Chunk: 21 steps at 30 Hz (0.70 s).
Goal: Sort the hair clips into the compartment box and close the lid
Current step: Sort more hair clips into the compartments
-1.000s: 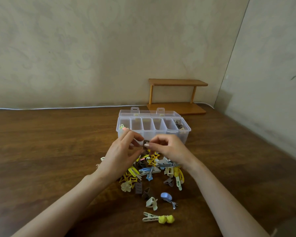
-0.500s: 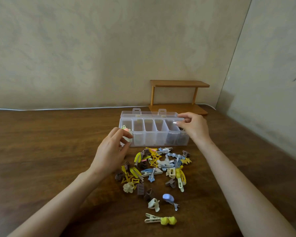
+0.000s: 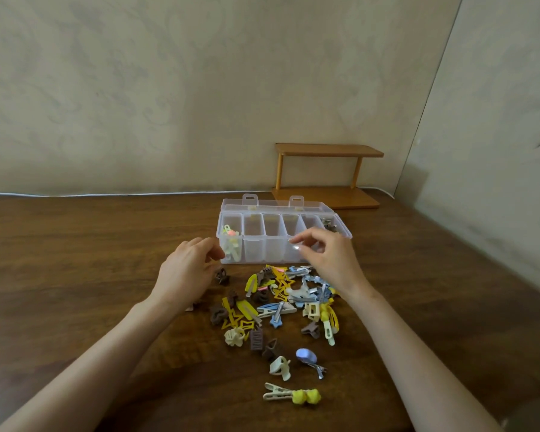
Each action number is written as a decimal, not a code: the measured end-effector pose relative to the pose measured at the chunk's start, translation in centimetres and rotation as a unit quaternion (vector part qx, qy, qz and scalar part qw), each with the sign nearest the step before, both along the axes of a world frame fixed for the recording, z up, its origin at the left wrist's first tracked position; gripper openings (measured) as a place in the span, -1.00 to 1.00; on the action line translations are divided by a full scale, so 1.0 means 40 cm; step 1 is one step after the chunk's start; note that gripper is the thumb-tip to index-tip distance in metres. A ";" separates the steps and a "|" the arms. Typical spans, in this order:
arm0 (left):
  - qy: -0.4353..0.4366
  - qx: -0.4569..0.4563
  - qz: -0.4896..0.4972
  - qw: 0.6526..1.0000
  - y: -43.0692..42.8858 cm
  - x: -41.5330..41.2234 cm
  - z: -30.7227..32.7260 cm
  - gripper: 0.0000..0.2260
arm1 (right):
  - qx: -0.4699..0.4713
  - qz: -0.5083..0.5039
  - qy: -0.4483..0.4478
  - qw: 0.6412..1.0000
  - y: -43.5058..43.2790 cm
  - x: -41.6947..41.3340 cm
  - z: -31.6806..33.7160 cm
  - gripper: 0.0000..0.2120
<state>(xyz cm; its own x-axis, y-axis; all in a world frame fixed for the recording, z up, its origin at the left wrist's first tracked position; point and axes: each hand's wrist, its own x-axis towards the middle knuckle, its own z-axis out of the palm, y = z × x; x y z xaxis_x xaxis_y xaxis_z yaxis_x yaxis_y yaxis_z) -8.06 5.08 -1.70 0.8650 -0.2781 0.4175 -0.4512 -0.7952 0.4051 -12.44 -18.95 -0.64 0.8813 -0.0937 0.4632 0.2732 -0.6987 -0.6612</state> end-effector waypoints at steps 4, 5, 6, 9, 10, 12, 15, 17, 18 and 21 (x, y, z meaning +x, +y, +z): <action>0.036 0.024 0.003 0.999 0.002 0.010 -0.008 -0.88 | -0.118 0.057 0.017 0.991 0.033 0.001 -0.024 -0.84; 0.049 0.030 0.000 0.998 0.002 0.011 -0.008 -0.86 | -0.145 0.068 0.021 0.987 0.039 0.002 -0.029 -0.83; 0.059 0.036 -0.003 0.998 0.001 0.012 -0.008 -0.83 | -0.165 0.075 0.024 0.983 0.044 0.003 -0.034 -0.80; 0.077 0.048 -0.013 0.996 -0.001 0.011 -0.011 -0.81 | -0.201 0.085 0.026 0.975 0.052 0.005 -0.044 -0.73; 0.078 0.047 -0.016 0.996 -0.002 0.010 -0.012 -0.83 | -0.210 0.087 0.027 0.973 0.053 0.006 -0.045 -0.72; 0.071 0.041 -0.022 0.996 -0.003 0.009 -0.015 -0.87 | -0.222 0.085 0.031 0.971 0.054 0.007 -0.046 -0.71; 0.066 0.031 -0.030 0.997 -0.006 0.007 -0.018 -0.86 | -0.233 0.078 0.037 0.969 0.053 0.007 -0.046 -0.70; 0.080 0.014 -0.031 0.996 -0.009 0.007 -0.020 -0.82 | -0.233 0.075 0.045 0.968 0.053 0.007 -0.047 -0.69; 0.086 0.008 -0.031 0.996 -0.010 0.007 -0.020 -0.81 | -0.230 0.073 0.049 0.969 0.053 0.006 -0.048 -0.69; 0.089 0.008 -0.030 0.996 -0.012 0.007 -0.021 -0.81 | -0.208 0.062 0.060 0.974 0.051 0.005 -0.046 -0.69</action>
